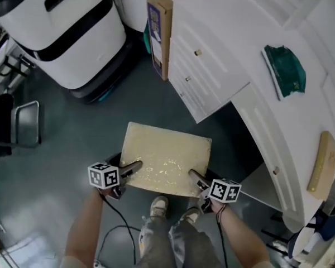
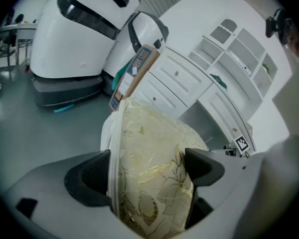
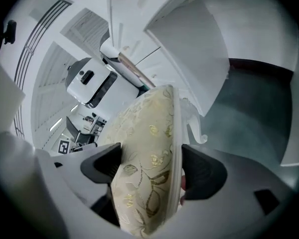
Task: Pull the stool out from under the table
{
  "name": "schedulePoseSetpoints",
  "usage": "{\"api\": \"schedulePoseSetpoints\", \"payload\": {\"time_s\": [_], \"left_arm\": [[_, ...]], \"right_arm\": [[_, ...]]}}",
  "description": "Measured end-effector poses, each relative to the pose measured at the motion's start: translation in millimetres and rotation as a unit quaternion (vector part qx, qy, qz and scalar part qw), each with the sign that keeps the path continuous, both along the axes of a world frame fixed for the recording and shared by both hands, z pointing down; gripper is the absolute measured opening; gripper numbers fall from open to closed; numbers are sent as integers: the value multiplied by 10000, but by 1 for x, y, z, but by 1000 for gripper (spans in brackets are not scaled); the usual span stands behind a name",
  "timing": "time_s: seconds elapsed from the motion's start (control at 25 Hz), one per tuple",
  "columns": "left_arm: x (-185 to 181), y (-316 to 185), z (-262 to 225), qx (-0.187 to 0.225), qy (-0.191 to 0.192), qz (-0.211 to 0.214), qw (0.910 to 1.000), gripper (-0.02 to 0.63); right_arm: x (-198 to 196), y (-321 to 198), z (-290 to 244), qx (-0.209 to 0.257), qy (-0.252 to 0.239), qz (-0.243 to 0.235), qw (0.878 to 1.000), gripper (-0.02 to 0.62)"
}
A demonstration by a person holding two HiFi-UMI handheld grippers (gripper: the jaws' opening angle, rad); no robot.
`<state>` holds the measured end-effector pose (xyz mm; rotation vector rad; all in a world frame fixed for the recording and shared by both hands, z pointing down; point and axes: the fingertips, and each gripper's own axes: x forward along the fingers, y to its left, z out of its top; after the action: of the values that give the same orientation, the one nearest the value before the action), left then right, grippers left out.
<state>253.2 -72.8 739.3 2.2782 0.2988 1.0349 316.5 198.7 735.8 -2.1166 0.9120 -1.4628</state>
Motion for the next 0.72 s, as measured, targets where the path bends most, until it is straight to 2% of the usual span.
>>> {"api": "schedulePoseSetpoints", "payload": {"time_s": [0.16,0.36,0.56,0.72], "left_arm": [[-52,-59,-14,43,36,-823,9966,460],[-134,-117,-27,107,100,-1936,9810,461],[-219,-160,-30,172,135,-2947,9553,462],[-301,-181,-31,109,63,-3801,9248,461]], "right_arm": [[-9,-73,-10,48,38,-853,9963,393],[-34,-164,-22,132,121,-1973,9802,393],[-74,-246,-29,213,235,-2881,9571,393],[-126,-306,-30,304,285,-3635,9307,393]]}}
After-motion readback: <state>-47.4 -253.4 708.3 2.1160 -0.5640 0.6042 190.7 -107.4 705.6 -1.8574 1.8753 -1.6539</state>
